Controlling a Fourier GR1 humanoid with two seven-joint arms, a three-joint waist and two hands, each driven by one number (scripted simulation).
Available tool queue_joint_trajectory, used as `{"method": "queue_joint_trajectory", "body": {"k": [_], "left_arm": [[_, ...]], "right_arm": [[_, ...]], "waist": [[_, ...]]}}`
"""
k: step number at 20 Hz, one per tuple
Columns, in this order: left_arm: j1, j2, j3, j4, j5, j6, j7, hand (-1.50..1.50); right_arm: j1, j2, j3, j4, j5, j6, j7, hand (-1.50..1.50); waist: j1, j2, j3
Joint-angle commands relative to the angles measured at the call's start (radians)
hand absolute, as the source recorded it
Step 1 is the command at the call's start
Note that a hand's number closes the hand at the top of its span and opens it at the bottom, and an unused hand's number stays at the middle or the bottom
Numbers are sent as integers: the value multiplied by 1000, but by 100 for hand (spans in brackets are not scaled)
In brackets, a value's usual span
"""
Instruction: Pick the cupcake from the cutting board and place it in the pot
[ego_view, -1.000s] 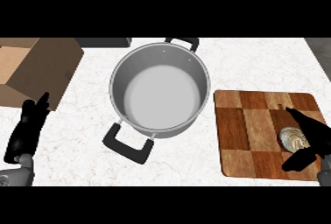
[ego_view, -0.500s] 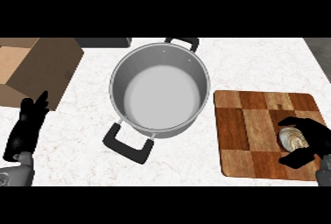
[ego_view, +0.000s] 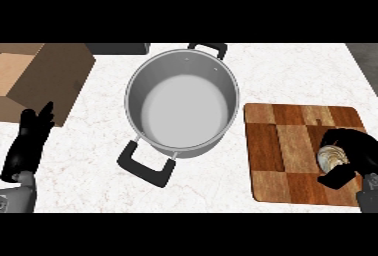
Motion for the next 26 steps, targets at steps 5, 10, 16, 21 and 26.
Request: {"method": "queue_joint_trajectory", "body": {"k": [5,10,16,21,26], "left_arm": [[57,-6,6,-80,4,-16,26,0],[21,-18,20,58,-18,5,-85,0],[7,7,39,38,-12,-5,-36,0],[4,-31,1,12,-28,9,-5,0],[13,-25,6,-16,-17,-4,4,0]], "right_arm": [[69,-23,-23,-195,87,-61,44,150],[236,93,97,-453,171,-11,185,150],[306,100,53,-776,137,8,231,150],[241,160,146,-999,198,-63,258,150],[58,186,168,-1100,174,-41,305,150]], "waist": [[-1,0,5],[-9,1,4],[-16,-1,4],[-11,-3,4],[6,-2,3]]}}
